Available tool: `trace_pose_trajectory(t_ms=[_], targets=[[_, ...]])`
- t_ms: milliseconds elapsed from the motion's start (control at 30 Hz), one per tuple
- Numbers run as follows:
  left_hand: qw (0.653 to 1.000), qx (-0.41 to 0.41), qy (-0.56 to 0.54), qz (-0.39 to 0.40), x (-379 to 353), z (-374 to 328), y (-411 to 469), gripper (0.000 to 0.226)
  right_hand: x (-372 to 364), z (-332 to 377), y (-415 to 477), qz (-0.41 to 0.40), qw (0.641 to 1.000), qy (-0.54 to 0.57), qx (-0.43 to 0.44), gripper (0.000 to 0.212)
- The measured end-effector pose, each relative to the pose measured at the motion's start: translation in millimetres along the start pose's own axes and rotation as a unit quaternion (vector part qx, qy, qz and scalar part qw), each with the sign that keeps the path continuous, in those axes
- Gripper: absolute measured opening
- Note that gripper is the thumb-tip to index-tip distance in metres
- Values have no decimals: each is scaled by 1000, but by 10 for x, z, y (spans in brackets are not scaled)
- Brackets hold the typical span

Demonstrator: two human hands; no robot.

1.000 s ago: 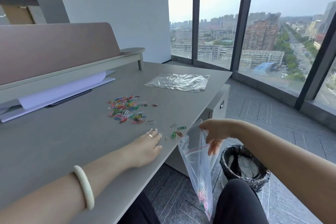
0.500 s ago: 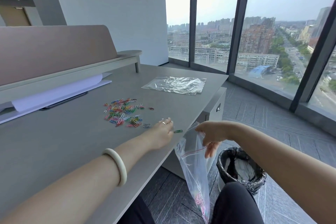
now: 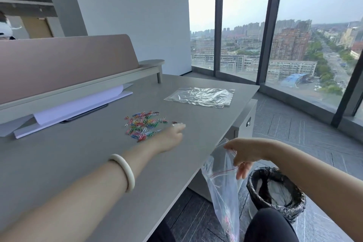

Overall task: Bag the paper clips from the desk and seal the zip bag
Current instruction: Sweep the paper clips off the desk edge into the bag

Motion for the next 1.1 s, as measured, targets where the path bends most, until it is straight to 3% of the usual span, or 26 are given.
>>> trace_pose_trajectory(t_ms=[100,200,433,600,967,1100], targets=[[980,149,86,-104,469,610,368,47,-1,40,-15,9,1000,-23,2,72],[958,235,155,-54,584,1029,559,48,6,75,14,15,999,-34,5,73],[976,194,81,-63,184,839,581,41,38,148,38,7,1000,-28,9,73],[981,190,-46,-23,6,596,432,38,-4,110,89,6,1000,-30,-5,76],[993,87,-53,62,-452,-47,180,49,-47,198,28,-10,1000,25,-12,74],[995,56,-65,60,-517,-184,103,34,-30,117,104,-7,1000,16,-18,68]])
Point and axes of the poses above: each hand's wrist, its own y-axis towards the middle knuckle, its own x-axis out of the back of the hand, z = x × y, the point moved 2 cm from there along y, towards the middle knuckle, and after that the axes turned 9 degrees about x, right-handed, at the moved point
